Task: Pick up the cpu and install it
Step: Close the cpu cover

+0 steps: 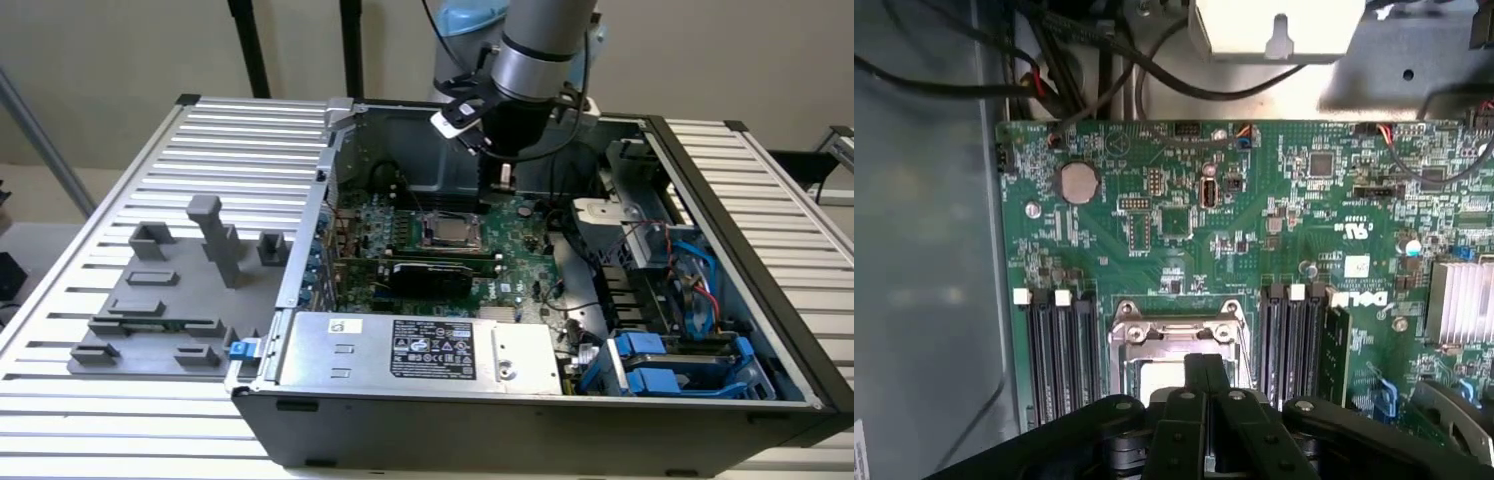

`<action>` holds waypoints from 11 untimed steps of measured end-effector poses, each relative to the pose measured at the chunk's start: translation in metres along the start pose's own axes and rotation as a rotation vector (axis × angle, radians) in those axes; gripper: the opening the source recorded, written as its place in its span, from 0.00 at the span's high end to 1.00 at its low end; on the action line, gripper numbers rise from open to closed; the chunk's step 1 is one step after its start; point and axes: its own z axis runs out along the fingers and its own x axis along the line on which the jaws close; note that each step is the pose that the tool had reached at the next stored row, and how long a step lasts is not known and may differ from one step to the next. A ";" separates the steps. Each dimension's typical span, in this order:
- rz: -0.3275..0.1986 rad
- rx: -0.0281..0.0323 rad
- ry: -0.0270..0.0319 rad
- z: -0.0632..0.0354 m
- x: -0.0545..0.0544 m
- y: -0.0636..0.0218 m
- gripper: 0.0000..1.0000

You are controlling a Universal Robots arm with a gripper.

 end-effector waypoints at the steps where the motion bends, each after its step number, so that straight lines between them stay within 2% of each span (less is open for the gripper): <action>1: -0.002 0.0028 0.0005 0.0006 0.000 -0.0019 0.89; 4: -0.006 0.0089 0.0017 0.0024 0.000 -0.0079 0.89; 11: -0.015 0.0170 0.0034 0.0088 -0.001 -0.0257 0.89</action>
